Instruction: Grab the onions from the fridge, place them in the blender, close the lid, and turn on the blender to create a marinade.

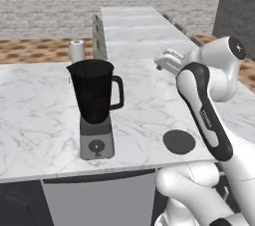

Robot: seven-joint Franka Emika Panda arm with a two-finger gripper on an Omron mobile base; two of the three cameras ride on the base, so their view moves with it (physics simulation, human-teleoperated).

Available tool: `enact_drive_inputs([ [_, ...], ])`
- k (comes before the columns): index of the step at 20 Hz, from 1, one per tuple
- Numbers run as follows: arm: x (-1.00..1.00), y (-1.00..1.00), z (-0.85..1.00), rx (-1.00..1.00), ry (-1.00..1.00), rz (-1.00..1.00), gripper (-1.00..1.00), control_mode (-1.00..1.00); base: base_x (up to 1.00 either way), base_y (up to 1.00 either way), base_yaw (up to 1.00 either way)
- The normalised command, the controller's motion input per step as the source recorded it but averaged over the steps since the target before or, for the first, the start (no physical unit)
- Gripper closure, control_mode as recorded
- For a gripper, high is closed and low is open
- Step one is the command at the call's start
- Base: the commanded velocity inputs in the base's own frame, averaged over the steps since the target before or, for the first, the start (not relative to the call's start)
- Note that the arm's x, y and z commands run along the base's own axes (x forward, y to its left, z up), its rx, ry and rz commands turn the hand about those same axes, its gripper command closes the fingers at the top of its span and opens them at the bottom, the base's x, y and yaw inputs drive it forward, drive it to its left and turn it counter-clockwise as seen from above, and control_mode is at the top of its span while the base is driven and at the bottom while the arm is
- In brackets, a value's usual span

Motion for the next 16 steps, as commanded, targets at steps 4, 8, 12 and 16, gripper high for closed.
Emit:
enact_drive_inputs([
  [4,-0.15,-0.74,-0.99,-0.11,0.39,-0.12,-1.0,-1.0,0.0,0.0,0.0],
  [8,-0.03,-0.59,-1.0,-0.09,0.36,-0.12,-1.0,-1.0,0.0,0.0,0.0],
  [12,-0.06,-0.46,-1.0,-0.06,0.3,-0.11,-1.0,-1.0,0.0,0.0,0.0],
  [16,-0.02,-0.22,-0.89,-0.04,0.34,-0.03,-1.0,-1.0,0.0,0.0,0.0],
])
